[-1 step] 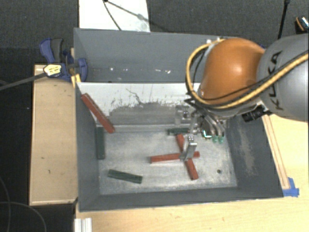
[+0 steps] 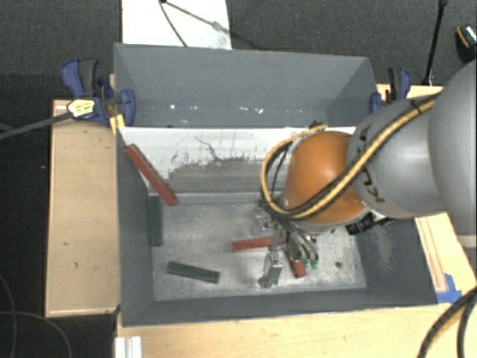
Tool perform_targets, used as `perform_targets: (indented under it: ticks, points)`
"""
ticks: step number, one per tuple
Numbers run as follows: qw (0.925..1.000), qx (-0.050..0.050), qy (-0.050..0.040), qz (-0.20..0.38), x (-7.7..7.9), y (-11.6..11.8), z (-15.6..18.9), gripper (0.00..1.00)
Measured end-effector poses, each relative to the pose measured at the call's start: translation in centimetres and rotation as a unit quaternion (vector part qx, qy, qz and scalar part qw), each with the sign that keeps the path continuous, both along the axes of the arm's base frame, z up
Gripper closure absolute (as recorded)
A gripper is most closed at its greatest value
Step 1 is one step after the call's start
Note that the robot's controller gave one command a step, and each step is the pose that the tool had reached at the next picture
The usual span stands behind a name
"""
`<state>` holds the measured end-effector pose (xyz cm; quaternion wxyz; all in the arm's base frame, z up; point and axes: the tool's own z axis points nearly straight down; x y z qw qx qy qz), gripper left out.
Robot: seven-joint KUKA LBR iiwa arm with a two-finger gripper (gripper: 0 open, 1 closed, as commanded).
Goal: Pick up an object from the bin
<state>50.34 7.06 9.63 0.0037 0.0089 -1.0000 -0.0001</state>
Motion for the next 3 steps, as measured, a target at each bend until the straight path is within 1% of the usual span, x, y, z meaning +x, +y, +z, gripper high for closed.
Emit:
perform_targets:
  ticks: [1,2,3]
  points:
    - [0.9988,0.000,-0.0063,0.049,7.6,-0.5,-2.7,0.00]
    - [0.9989,0.001,-0.0052,0.048,7.5,-0.4,-2.5,1.00]
    - [0.9821,0.000,-0.0091,0.188,8.0,0.1,13.0,1.00]
